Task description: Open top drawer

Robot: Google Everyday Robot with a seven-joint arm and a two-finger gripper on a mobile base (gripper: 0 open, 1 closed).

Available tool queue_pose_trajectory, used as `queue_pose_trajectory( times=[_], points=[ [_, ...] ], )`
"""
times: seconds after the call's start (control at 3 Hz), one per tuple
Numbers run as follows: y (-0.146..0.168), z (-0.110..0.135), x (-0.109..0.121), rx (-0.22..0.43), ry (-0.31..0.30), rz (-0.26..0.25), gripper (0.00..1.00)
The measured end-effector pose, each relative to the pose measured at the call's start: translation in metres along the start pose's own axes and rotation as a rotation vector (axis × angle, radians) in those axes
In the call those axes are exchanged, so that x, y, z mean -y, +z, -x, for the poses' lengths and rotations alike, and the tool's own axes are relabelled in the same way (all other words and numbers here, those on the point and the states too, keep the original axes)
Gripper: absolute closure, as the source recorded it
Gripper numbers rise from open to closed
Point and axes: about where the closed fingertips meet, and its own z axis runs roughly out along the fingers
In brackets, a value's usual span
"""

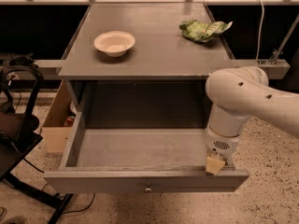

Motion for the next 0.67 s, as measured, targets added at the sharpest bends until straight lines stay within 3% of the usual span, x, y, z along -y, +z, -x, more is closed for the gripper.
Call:
queue_pose_trajectory(
  times=[0.33, 0.67],
  points=[
    [0.0, 0.0, 0.0, 0.0, 0.0, 0.0, 0.58],
    [0.0, 0.0, 0.0, 0.0, 0.0, 0.0, 0.27]
  ],
)
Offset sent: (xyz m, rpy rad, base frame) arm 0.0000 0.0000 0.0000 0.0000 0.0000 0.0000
